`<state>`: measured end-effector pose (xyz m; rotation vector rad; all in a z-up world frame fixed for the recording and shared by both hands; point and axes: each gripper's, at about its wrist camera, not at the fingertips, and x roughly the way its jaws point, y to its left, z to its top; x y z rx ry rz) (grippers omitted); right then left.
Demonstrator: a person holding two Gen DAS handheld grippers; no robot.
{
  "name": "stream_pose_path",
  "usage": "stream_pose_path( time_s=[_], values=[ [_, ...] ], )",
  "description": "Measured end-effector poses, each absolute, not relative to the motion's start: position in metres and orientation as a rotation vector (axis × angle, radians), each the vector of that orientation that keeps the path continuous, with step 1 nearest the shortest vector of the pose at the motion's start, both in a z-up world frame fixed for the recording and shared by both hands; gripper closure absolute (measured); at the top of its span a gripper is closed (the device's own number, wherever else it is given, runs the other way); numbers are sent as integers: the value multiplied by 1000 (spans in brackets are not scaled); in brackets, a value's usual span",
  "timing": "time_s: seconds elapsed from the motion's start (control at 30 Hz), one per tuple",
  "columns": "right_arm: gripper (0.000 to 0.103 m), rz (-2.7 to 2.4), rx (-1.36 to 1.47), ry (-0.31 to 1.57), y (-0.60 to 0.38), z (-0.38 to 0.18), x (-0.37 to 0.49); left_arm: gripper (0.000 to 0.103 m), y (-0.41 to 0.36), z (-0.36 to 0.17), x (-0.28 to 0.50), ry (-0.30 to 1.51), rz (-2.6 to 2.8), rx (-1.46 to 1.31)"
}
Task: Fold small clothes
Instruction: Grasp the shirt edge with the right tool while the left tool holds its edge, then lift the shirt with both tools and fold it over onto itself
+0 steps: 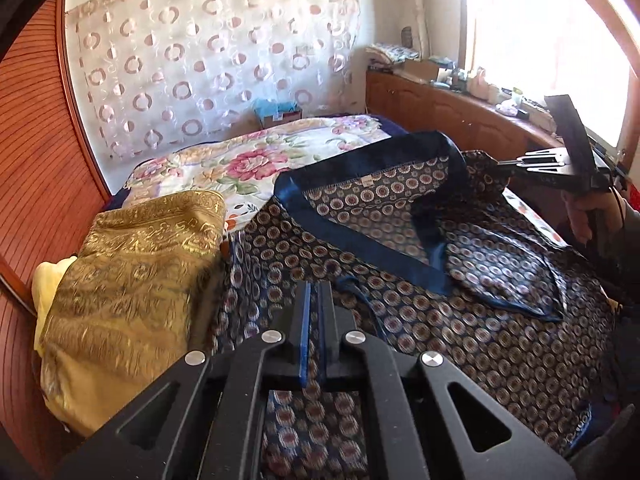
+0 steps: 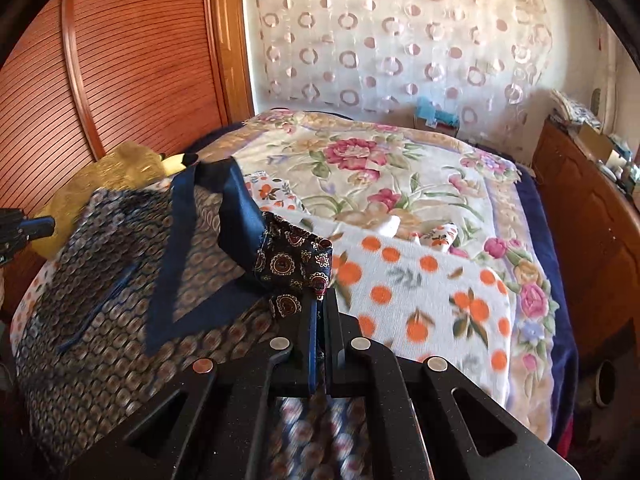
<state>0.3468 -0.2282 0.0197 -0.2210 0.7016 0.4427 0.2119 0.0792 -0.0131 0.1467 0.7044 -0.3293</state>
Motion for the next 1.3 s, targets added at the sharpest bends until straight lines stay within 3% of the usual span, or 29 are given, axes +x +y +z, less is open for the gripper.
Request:
stream_pose_path(
  time_s=[0.17,0.23,0.3,0.33,0.63,0.73,0.87,1.3],
  values=[
    [101,426,-281,694,-222,19,312,98,91,-8,201,678,-304,154],
    [101,416,-297,702,-218,17,311,92,95,-9,209,677,-243,178],
    [101,409,-305,711,-214,15,314,54,101,-12,220,697,-234,163],
    [101,409,-305,714,-211,15,317,51,104,-15,225,701,-237,151],
    [101,429,-285,727,-202,10,346,50,107,-46,299,785,-230,85],
    [101,433,-280,736,-201,5,352,59,105,-52,320,810,-249,63],
    [101,433,-265,741,-200,1,352,97,99,-59,326,845,-212,98],
    [101,446,-162,658,-234,14,275,100,102,-14,193,670,-253,77]
  ],
)
